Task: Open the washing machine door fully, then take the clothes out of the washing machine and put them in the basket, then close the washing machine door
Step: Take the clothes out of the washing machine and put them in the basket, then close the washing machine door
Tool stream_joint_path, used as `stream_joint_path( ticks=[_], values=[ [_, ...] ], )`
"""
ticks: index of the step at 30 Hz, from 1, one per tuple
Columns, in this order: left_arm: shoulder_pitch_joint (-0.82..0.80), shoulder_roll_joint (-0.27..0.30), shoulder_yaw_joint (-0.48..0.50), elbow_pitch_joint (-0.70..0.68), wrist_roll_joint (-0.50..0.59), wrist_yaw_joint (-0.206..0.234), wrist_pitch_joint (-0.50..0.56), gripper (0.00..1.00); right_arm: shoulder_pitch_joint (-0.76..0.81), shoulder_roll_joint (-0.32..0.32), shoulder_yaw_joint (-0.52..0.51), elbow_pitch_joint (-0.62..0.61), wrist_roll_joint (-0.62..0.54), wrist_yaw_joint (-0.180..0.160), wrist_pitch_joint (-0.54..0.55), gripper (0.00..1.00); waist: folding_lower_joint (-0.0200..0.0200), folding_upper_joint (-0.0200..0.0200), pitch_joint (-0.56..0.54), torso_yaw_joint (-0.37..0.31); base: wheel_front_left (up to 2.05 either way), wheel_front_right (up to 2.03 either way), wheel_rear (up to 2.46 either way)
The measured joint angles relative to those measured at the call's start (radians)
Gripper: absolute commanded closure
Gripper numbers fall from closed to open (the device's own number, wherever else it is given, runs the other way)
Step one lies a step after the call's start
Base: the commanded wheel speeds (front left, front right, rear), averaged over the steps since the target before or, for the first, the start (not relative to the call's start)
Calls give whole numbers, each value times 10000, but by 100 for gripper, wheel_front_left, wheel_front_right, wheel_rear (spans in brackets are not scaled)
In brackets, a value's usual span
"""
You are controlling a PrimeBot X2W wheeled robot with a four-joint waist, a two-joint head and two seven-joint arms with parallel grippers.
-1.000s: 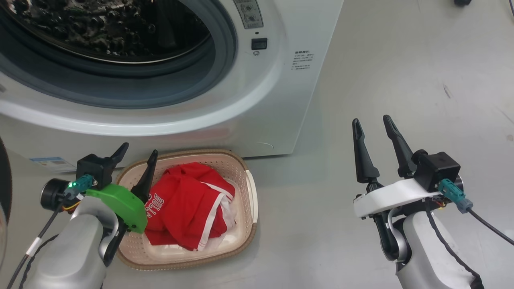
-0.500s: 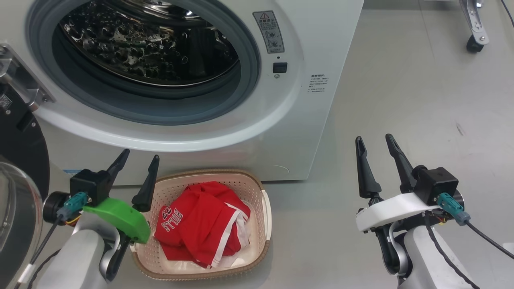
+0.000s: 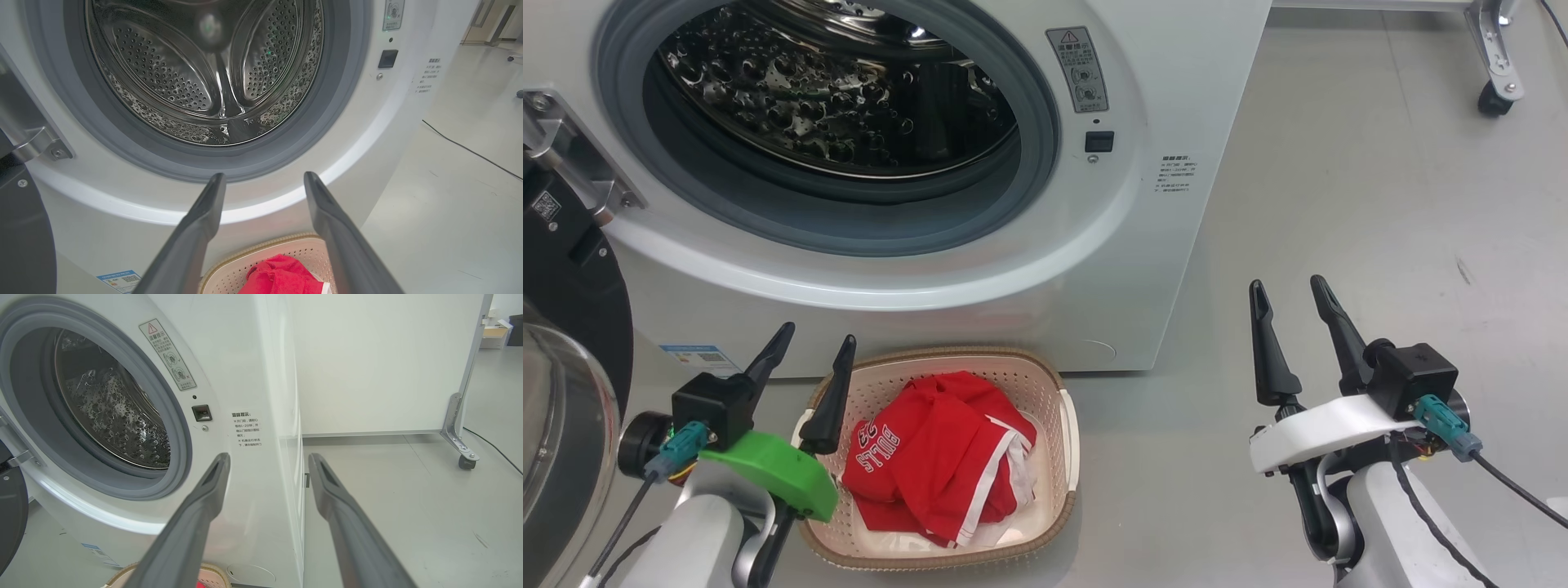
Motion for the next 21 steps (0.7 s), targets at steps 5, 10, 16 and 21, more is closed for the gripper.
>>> stream_joint_path(
  ticks=[5,10,16,21],
  values=[
    [182,15,23,-297,247,86,0,0,52,2,-10,0,-2,12,0,0,0,0,2,5,0,0,0],
    [424,-36,211,-625,316,151,-2,0,74,2,-21,0,-4,54,0,0,0,0,-7,9,0,0,0],
    [649,-128,575,-1124,410,303,-2,0,108,2,-58,0,-63,56,0,0,0,0,-42,27,0,0,0],
    [803,-198,842,-1561,606,359,-2,0,116,2,-71,0,-63,86,0,0,0,0,-90,54,0,0,0]
  ],
)
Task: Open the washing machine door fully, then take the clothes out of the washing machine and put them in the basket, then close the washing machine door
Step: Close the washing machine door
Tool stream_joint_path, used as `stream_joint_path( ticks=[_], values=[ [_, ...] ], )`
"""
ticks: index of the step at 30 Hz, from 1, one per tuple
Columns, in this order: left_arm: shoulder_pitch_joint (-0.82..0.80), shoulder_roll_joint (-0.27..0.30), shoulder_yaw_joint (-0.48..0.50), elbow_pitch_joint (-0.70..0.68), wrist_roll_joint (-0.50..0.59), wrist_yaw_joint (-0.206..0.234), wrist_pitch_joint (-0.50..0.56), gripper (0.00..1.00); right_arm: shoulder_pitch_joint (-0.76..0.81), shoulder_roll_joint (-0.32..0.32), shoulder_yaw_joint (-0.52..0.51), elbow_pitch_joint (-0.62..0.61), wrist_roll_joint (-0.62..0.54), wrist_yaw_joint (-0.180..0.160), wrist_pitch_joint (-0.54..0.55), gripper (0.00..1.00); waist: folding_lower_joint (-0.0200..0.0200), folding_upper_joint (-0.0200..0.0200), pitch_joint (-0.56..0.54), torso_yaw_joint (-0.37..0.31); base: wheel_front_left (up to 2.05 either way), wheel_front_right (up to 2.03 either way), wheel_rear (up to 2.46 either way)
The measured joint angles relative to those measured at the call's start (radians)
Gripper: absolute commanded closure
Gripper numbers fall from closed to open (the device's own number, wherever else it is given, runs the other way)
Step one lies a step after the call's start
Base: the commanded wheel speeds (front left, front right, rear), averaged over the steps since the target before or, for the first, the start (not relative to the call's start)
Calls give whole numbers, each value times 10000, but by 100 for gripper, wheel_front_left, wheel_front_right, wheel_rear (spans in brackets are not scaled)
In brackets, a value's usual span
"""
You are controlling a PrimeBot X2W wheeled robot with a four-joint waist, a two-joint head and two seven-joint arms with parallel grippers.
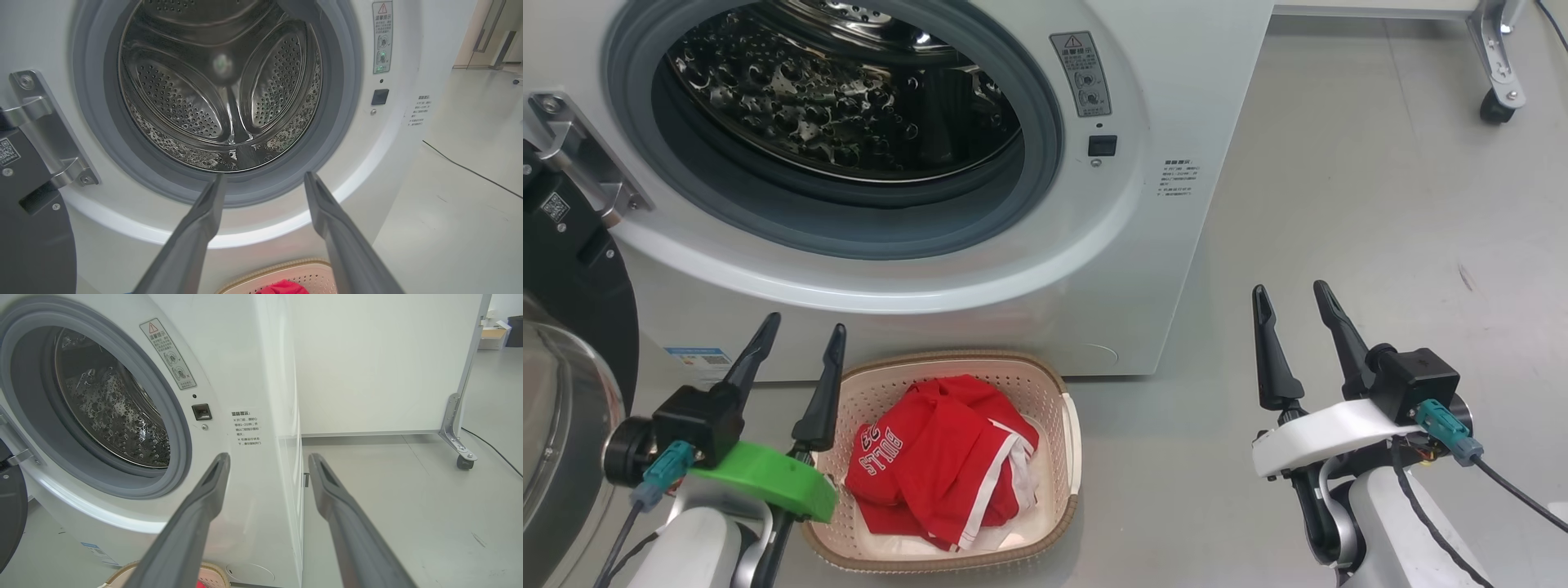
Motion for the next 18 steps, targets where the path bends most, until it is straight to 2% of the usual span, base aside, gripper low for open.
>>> stream_joint_path(
  ticks=[12,18],
  values=[
    [735,-259,823,-520,65,303,0,0,228,4,-107,0,-25,42,0,0,0,0,-161,78,0,0,0],
    [953,-339,895,-690,201,303,0,0,230,4,-134,-8,-25,42,0,0,0,0,-234,91,0,0,0]
  ],
)
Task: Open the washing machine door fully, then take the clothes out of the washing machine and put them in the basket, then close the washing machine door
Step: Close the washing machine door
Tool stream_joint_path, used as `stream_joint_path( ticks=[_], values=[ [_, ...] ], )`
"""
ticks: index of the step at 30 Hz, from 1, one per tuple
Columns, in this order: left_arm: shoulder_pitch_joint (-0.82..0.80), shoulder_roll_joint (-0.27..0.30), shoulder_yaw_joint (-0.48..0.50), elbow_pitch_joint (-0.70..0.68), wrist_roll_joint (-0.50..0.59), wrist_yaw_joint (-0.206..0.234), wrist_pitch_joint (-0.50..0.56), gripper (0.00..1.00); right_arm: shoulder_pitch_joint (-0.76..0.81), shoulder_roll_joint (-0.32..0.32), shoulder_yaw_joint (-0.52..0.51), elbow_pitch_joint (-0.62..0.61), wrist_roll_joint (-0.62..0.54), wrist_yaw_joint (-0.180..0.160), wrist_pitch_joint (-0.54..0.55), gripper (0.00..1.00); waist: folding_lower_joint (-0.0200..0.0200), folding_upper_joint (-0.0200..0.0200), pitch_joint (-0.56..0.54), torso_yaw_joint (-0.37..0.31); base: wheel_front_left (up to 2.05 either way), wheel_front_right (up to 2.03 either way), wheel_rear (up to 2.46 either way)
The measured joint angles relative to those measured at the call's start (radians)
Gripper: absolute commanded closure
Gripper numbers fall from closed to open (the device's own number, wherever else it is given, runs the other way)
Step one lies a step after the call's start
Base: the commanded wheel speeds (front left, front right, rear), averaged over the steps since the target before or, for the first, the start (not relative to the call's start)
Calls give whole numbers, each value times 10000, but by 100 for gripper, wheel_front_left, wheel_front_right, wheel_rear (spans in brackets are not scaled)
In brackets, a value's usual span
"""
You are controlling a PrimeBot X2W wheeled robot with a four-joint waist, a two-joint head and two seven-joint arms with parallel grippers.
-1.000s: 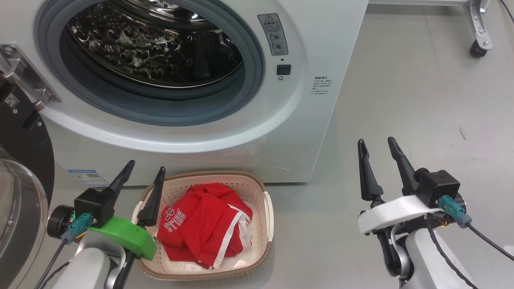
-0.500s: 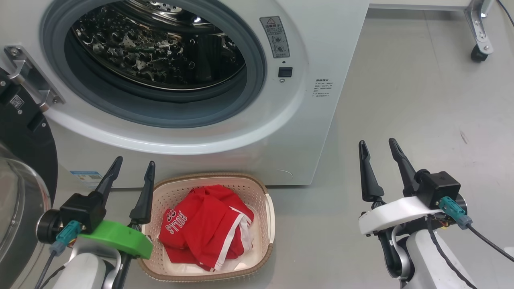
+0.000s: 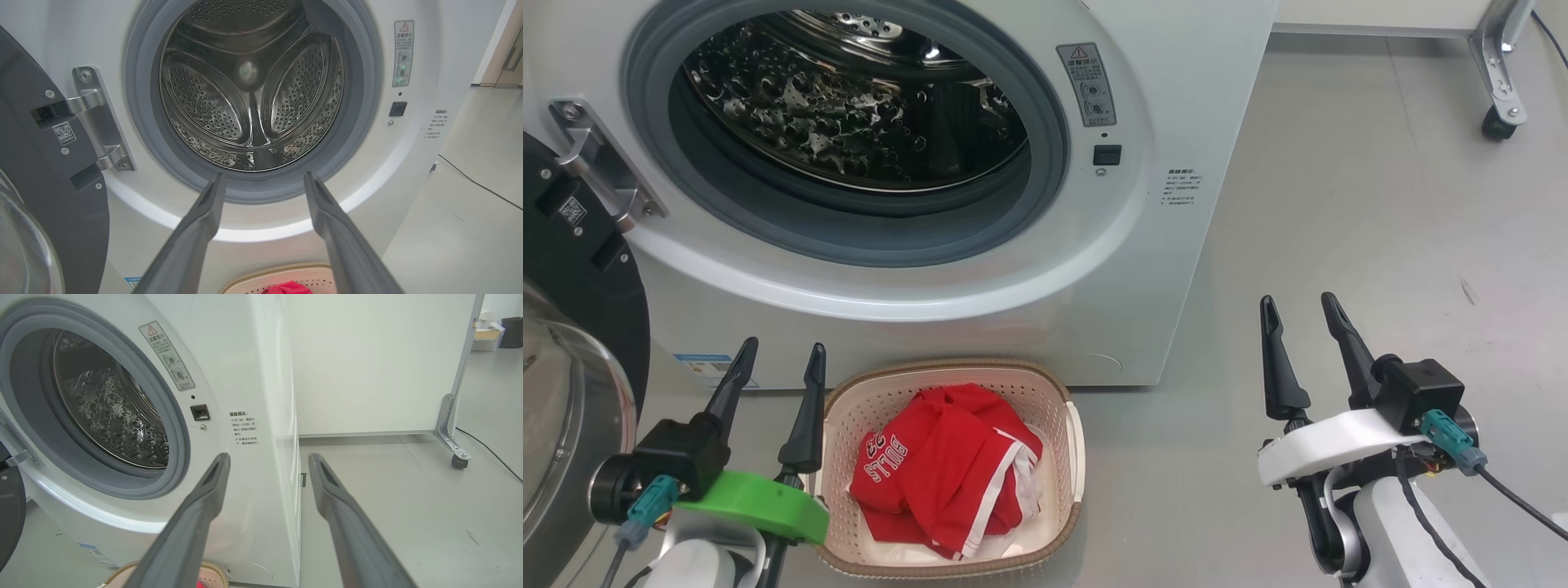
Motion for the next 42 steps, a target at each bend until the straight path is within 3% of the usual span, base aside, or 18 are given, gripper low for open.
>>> stream_joint_path(
  ticks=[42],
  values=[
    [531,-192,571,-431,654,-366,0,0,112,0,38,0,2,84,0,0,0,0,-227,-58,0,0,0]
  ],
)
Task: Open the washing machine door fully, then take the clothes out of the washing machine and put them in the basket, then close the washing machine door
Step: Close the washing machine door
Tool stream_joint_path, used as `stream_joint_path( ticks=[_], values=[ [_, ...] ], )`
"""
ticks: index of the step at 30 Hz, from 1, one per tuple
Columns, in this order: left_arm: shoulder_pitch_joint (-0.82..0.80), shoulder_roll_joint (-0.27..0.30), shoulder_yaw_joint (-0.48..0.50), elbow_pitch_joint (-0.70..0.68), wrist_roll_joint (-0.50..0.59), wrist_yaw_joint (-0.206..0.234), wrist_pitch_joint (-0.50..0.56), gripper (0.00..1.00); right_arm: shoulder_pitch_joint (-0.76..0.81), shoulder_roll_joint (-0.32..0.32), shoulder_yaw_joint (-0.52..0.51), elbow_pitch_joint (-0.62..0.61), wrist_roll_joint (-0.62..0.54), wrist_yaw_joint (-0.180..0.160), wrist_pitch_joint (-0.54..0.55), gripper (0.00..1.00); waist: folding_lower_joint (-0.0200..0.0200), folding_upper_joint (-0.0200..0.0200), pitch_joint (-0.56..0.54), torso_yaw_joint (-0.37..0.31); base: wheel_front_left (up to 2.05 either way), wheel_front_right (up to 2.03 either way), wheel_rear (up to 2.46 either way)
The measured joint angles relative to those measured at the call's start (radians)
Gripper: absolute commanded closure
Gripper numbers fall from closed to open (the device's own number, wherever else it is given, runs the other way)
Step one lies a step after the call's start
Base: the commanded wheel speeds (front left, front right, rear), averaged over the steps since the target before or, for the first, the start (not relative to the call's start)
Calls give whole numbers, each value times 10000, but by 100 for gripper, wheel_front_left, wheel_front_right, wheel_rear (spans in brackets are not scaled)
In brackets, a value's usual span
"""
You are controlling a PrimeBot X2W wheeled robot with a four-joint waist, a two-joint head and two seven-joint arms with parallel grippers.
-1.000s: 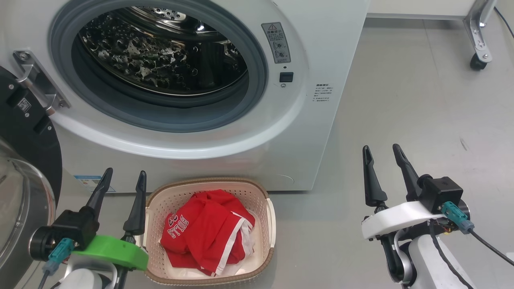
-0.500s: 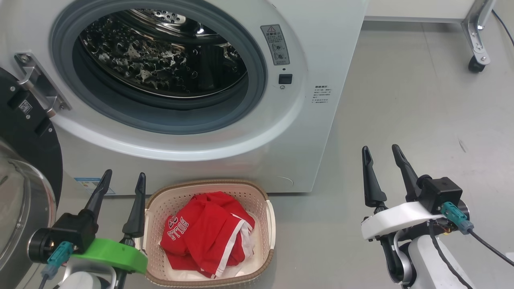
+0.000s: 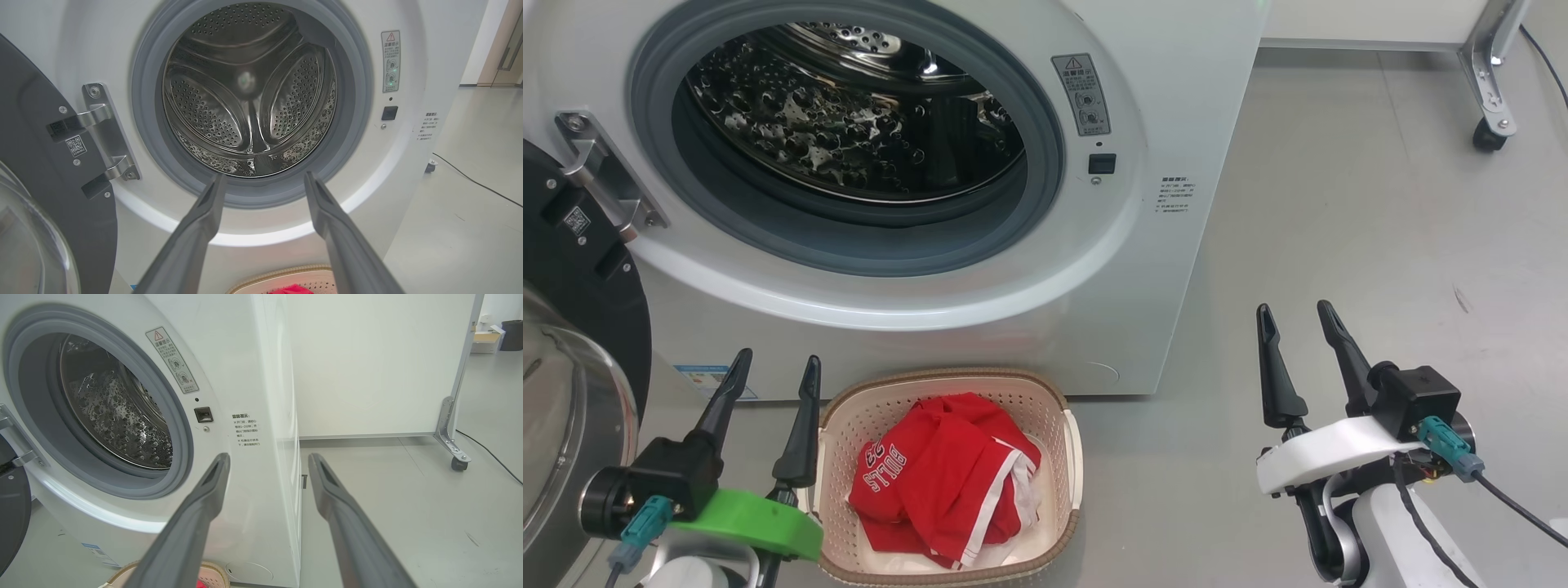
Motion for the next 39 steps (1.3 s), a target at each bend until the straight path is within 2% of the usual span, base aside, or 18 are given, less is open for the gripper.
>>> stream_joint_path(
  ticks=[20,39],
  values=[
    [81,-205,249,-6,184,-88,0,0,25,2,0,0,2,0,0,0,0,0,68,21,-30,31,-1],
    [82,-286,353,6,351,-176,0,0,24,2,15,0,15,0,0,0,0,0,72,39,-110,110,0]
  ],
)
